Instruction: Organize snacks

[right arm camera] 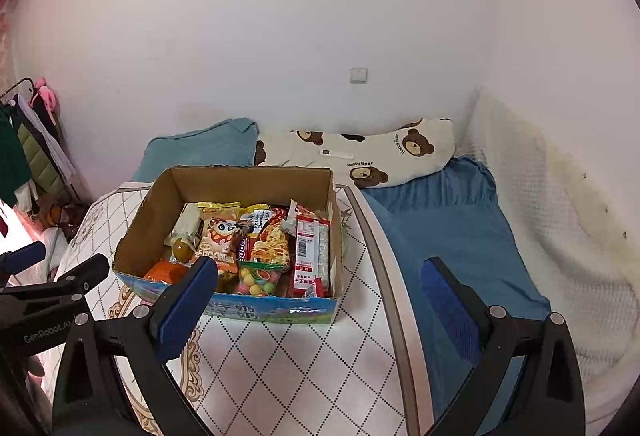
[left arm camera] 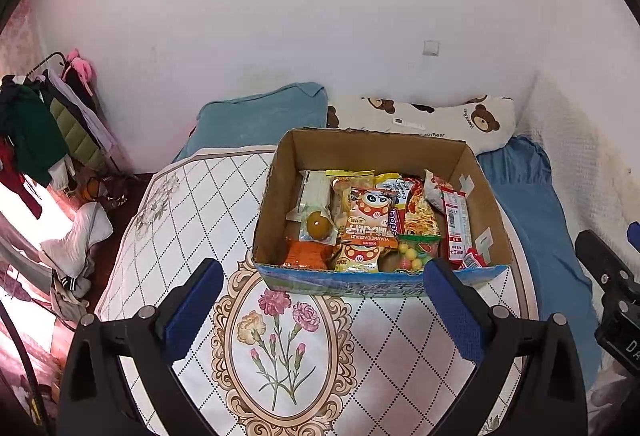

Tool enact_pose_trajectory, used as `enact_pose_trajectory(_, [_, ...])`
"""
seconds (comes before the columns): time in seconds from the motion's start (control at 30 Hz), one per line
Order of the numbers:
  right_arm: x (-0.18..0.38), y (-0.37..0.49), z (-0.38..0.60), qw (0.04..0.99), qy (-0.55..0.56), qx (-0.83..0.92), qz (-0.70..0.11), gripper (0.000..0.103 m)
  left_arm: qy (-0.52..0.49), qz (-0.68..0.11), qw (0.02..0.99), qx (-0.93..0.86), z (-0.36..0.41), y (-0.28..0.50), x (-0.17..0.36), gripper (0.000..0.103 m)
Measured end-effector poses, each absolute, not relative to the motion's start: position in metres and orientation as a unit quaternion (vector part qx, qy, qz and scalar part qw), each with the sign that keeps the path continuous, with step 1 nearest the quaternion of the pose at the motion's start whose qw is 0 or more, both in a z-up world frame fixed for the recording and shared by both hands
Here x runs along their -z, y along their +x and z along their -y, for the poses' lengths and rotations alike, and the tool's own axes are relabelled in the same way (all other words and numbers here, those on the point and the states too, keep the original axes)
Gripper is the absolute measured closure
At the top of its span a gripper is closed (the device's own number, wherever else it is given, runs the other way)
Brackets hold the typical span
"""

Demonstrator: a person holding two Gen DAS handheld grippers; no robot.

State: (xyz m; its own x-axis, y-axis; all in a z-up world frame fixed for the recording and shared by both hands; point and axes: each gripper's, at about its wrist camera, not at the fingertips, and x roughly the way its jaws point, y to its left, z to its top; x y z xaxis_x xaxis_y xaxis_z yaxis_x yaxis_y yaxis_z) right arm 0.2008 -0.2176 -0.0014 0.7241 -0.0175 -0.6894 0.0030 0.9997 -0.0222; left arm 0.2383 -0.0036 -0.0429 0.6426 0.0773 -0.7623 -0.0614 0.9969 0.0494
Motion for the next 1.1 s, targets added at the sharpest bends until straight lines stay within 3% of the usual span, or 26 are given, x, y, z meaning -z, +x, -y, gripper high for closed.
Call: enact_pose_trajectory(1.1, [0.0103,0.2044,0.2194,0.924,0.005,0.001,-0.383,0.000,0.025,-0.412,0.910,-0.029,0.0054,0.2386,0.0383,0.001])
